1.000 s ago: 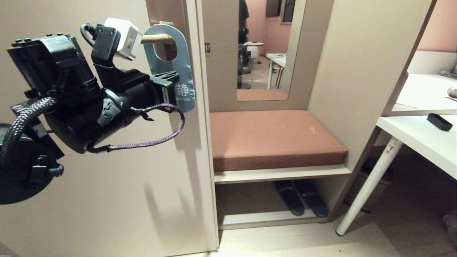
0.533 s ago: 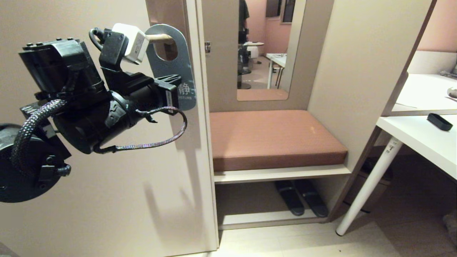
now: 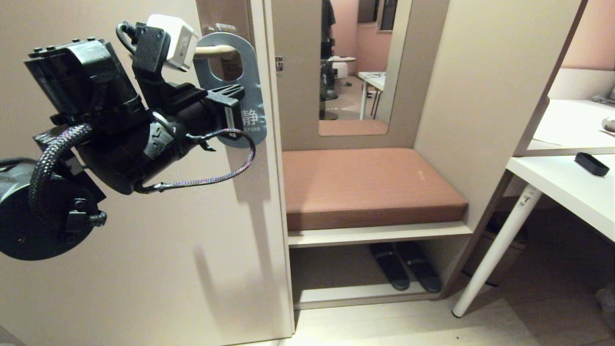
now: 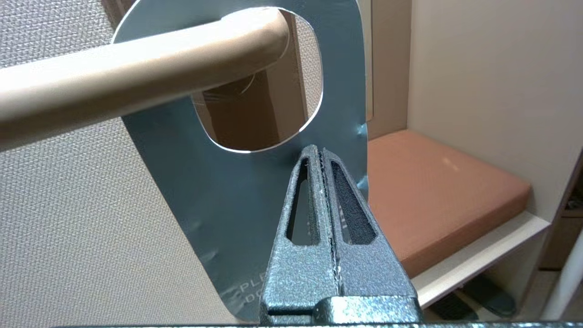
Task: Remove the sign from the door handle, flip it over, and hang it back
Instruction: Hang the sign back with the other side facing out
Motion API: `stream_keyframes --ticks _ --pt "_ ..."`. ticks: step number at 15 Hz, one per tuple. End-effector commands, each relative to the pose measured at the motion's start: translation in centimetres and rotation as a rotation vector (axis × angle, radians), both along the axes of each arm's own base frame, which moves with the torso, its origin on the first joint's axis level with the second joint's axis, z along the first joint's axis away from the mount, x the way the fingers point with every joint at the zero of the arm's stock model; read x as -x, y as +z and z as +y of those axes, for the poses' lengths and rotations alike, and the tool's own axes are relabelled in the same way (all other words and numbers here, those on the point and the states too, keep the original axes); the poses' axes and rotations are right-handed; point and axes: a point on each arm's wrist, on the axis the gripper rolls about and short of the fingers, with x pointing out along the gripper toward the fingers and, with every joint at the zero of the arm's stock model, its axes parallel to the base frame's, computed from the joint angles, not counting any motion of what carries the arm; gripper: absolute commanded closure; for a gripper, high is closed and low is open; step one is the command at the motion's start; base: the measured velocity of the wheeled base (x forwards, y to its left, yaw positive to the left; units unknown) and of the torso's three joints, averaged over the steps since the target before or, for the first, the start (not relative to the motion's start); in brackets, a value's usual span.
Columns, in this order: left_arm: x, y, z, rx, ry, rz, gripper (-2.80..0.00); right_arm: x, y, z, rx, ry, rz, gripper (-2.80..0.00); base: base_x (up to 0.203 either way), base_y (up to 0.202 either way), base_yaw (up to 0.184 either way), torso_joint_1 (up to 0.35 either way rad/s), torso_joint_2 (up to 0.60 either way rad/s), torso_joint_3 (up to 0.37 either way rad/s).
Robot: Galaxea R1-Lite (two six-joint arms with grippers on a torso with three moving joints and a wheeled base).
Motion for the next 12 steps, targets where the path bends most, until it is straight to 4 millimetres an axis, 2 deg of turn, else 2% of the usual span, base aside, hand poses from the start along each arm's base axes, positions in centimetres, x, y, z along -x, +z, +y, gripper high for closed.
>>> stream_keyframes --ticks 1,7,9,12 --pt "-0.1 -0.1 -0.1 0.0 0.002 -0.002 0.0 0.0 0.0 0.0 0.0 0.0 0.0 0.0 0.0 0.0 0.0 0.0 0.0 0.0" --pt "0.0 0.0 0.0 0.001 0.003 -0.003 0.0 0.0 0.0 0.0 0.0 0.0 0.0 0.0 0.0 0.0 0.0 0.0 0.0 0.0" --pt "0.5 0.2 0.2 0.003 0.002 -0.009 0.0 0.0 0.0 0.0 0.0 0.0 0.0 0.0 0.0 0.0 0.0 0.0 0.0 0.0" --pt "1.6 -0.7 0.8 -0.027 0.002 0.013 0.0 0.0 0.0 0.0 0.0 0.0 0.0 0.0 0.0 0.0 0.0 0.0 0.0 0.0"
